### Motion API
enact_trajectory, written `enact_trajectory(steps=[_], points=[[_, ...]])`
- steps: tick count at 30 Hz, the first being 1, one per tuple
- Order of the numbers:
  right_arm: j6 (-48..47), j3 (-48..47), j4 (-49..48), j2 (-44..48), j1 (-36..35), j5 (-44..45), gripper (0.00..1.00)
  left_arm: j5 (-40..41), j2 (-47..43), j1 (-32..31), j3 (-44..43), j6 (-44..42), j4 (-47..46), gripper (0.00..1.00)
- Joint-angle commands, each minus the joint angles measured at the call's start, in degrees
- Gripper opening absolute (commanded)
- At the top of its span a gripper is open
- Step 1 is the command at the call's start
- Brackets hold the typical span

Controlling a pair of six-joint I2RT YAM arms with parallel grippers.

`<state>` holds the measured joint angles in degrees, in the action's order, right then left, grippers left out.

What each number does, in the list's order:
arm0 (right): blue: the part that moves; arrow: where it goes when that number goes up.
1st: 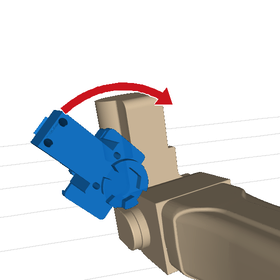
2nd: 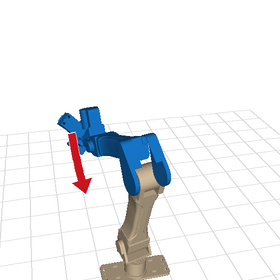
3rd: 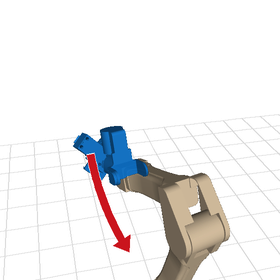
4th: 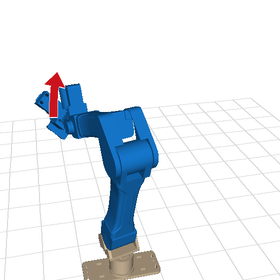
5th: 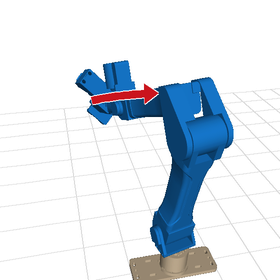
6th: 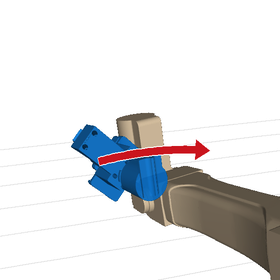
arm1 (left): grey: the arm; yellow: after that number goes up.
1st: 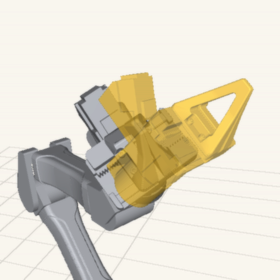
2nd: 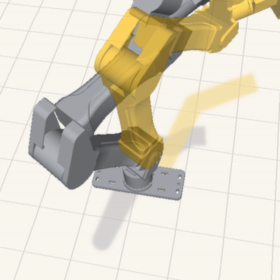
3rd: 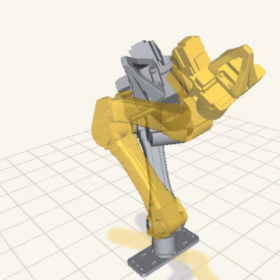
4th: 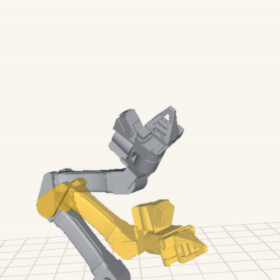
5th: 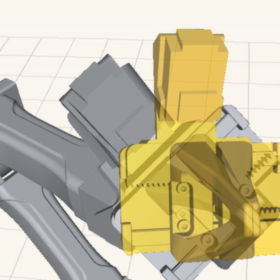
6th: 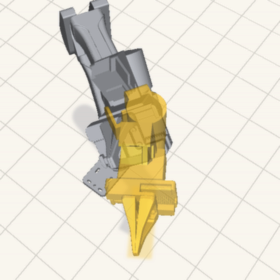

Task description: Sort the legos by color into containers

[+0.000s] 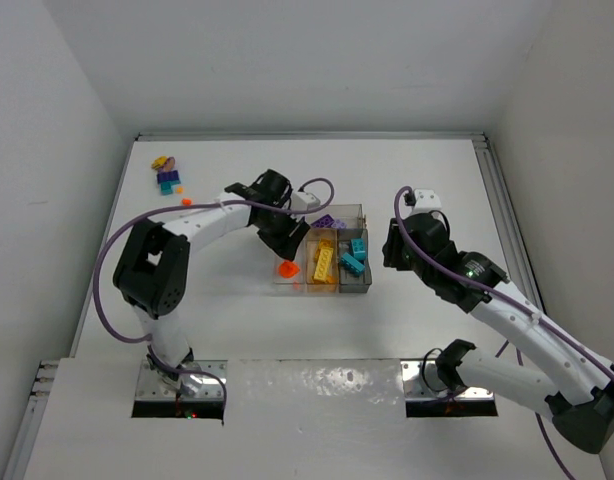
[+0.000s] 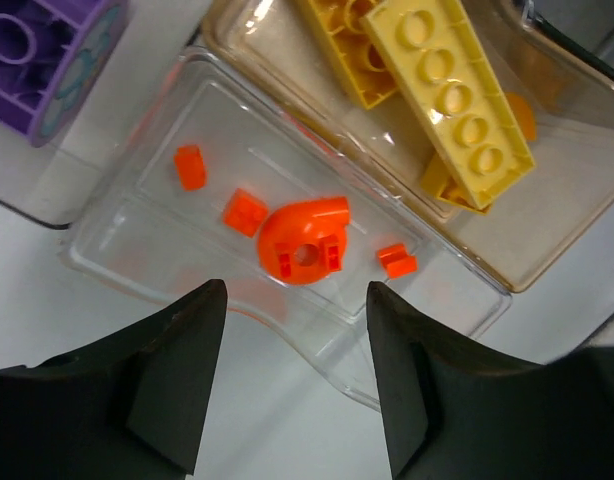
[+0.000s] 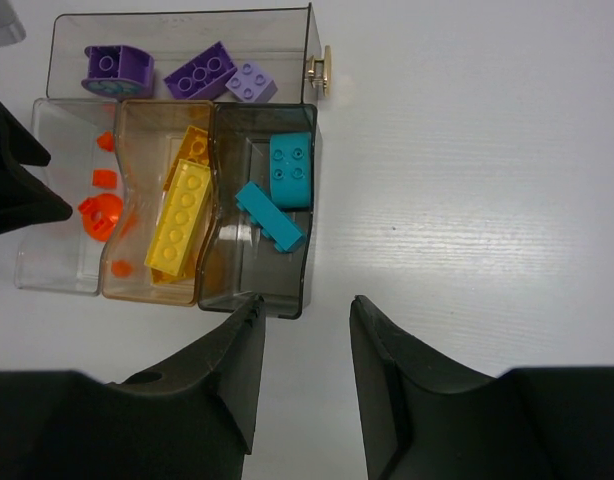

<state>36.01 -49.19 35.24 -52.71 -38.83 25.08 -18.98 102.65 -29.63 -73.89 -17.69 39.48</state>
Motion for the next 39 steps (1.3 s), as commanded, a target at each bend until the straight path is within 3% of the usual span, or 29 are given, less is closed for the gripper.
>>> enact_trajectory(steps=[1,3,6,8,10,12,14,15,17,21,25,34,39], points=[[-0.15,0.15,-0.26,0.59,-0.37,0.85,0.39,3.95,-0.96,0.97,-4.86,-0.07,0.41,0.56],[-0.32,0.32,-0.35,0.59,-0.28,0.76,0.39,4.04,-1.66,2.63,-7.13,2.56,1.03,0.56],[-0.33,0.58,-0.53,0.76,-0.28,0.58,0.39,2.90,-3.15,10.27,-11.01,8.00,0.16,0.55],[-0.33,1.02,-0.70,0.85,-0.28,0.23,0.39,3.07,-4.47,19.31,-13.63,16.43,-2.64,0.55],[-0.41,1.90,-1.58,1.03,-0.28,-0.20,0.39,7.80,-4.22,27.06,-15.57,23.39,-5.02,0.58],[-0.41,2.52,-2.19,1.12,-0.37,-0.21,0.40,13.24,-1.77,30.66,-16.98,22.02,-5.73,0.61],[-0.68,3.13,-2.99,1.20,-0.28,-0.12,0.40,16.42,1.31,31.38,-19.97,16.24,-4.95,0.63],[-0.85,3.22,-3.08,1.12,-0.28,-0.12,0.40,18.52,4.89,31.47,-21.11,14.20,-3.55,0.73],[-1.38,3.22,-2.90,0.68,-0.28,0.14,0.40,19.85,8.86,31.56,-25.33,10.25,-2.14,0.79],[-1.99,2.43,-2.11,-0.29,-0.28,0.58,0.40,22.23,20.45,33.05,-33.50,7.59,2.51,0.84],[-2.70,1.47,-1.93,-1.08,-0.28,0.76,0.40,26.27,25.23,34.46,-37.12,7.76,2.44,0.83],[-3.14,0.59,-1.93,-2.13,-0.28,0.15,0.40,27.95,24.79,36.13,-30.53,6.97,-2.13,0.81],[-3.58,-0.47,-1.50,-2.40,-0.28,0.41,0.40,25.40,25.76,37.10,-29.12,7.06,-1.78,0.72]])
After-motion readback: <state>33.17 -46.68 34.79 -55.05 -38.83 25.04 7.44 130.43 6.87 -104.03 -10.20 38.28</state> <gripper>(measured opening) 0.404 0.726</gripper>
